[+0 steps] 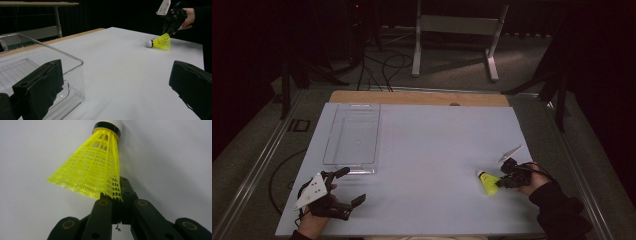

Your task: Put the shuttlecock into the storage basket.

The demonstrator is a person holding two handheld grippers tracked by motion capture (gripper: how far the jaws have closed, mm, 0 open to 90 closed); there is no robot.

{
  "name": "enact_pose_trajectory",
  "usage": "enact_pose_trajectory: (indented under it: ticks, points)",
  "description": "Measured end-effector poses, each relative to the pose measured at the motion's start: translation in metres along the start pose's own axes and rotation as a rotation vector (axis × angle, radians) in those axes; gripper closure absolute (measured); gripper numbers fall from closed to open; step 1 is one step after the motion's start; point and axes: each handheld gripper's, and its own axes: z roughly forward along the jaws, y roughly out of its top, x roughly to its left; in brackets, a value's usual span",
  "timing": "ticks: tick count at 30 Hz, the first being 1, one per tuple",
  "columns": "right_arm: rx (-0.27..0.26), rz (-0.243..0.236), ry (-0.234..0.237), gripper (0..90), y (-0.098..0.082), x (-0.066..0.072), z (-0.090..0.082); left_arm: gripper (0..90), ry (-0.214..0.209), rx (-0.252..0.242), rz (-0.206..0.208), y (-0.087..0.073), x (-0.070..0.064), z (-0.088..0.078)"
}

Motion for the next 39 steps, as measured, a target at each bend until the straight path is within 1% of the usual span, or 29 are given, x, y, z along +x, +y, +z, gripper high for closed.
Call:
enact_pose_trajectory:
  ticks: [4,7,8,9,10,12,13,14,15,18,19,20,22,23,24,27,28,29,30,31,32,33,34,35,36,37,38,39]
  points:
    - [-0.012,-0.010,0.004,90.0,0.001,0.000,-0.002,0.3,-0.001,0.001,-0.001,0.000,0.000,0.000]
    - [-0.019,-0.015,0.019,90.0,0.003,0.001,-0.004,0.3,0.000,0.001,-0.002,0.000,0.000,0.000]
    - [-0.016,-0.029,0.017,90.0,0.004,0.002,-0.005,0.3,0.000,0.001,-0.002,0.000,0.000,0.000]
    - [-0.022,-0.030,0.014,90.0,0.004,0.002,-0.006,0.3,0.001,0.001,0.000,0.000,0.000,0.000]
    - [-0.019,-0.032,0.021,90.0,0.005,0.003,-0.006,0.3,0.001,0.001,0.000,0.000,0.000,0.000]
    - [-0.022,-0.041,0.012,90.0,0.006,0.004,-0.008,0.3,0.000,0.003,-0.002,0.000,0.000,0.001]
    - [-0.023,-0.061,0.002,90.0,0.007,0.005,-0.009,0.3,0.001,0.007,0.001,0.000,0.000,0.001]
    - [-0.015,-0.088,0.006,90.0,0.010,0.006,-0.011,0.3,-0.001,0.010,0.001,0.000,0.000,0.001]
    - [-0.015,-0.088,0.006,90.0,0.010,0.006,-0.011,0.3,-0.001,0.010,0.001,0.000,0.000,0.001]
    - [-0.005,-0.125,0.006,90.0,0.015,0.009,-0.013,0.3,0.001,0.013,0.003,0.000,0.000,0.001]
    - [-0.005,-0.125,0.006,90.0,0.015,0.009,-0.013,0.3,0.001,0.013,0.003,0.000,0.000,0.001]
    - [0.003,-0.138,0.021,90.0,0.018,0.011,-0.013,0.3,0.000,0.014,0.002,0.001,-0.001,0.001]
    - [-0.001,-0.141,0.023,90.0,0.020,0.011,-0.014,0.3,-0.002,0.014,0.000,0.001,-0.001,0.002]
    - [0.001,-0.157,0.033,90.0,0.021,0.012,-0.014,0.3,-0.003,0.015,-0.001,0.001,-0.001,0.002]
    - [-0.007,-0.159,0.046,90.0,0.024,0.013,-0.014,0.3,-0.002,0.017,0.003,0.002,-0.001,0.002]
    - [-0.007,-0.168,0.050,90.0,0.028,0.014,-0.015,0.3,-0.007,0.020,0.001,0.003,-0.002,0.002]
    - [-0.006,-0.187,0.057,90.0,0.031,0.015,-0.016,0.3,-0.010,0.031,0.008,0.006,-0.003,0.003]
    - [-0.006,-0.187,0.057,90.0,0.031,0.015,-0.016,0.3,-0.010,0.031,0.008,0.006,-0.003,0.003]
    - [-0.006,-0.218,0.068,90.0,0.034,0.018,-0.017,0.3,-0.009,0.048,0.019,0.009,-0.004,0.004]
    - [-0.006,-0.218,0.068,90.0,0.034,0.018,-0.017,0.3,-0.009,0.048,0.019,0.009,-0.004,0.004]
    - [-0.014,-0.238,0.078,90.0,0.038,0.021,-0.018,0.3,-0.013,0.057,0.022,0.014,-0.005,0.005]
    - [-0.014,-0.238,0.078,90.0,0.038,0.021,-0.018,0.3,-0.013,0.057,0.022,0.014,-0.005,0.005]
    - [-0.010,-0.263,0.070,90.0,0.040,0.023,-0.018,0.3,-0.017,0.060,0.021,0.017,-0.006,0.006]
    - [-0.014,-0.279,0.079,90.0,0.043,0.025,-0.018,0.3,-0.019,0.064,0.022,0.019,-0.005,0.007]
    - [-0.011,-0.309,0.087,90.0,0.047,0.028,-0.018,0.3,-0.022,0.079,0.029,0.024,-0.006,0.009]
    - [-0.011,-0.309,0.087,90.0,0.047,0.028,-0.018,0.3,-0.022,0.079,0.029,0.024,-0.006,0.009]
    - [0.000,-0.348,0.100,90.0,0.053,0.032,-0.018,0.3,-0.034,0.108,0.050,0.031,-0.006,0.011]
    - [0.000,-0.348,0.100,90.0,0.053,0.032,-0.018,0.3,-0.034,0.108,0.050,0.031,-0.006,0.011]
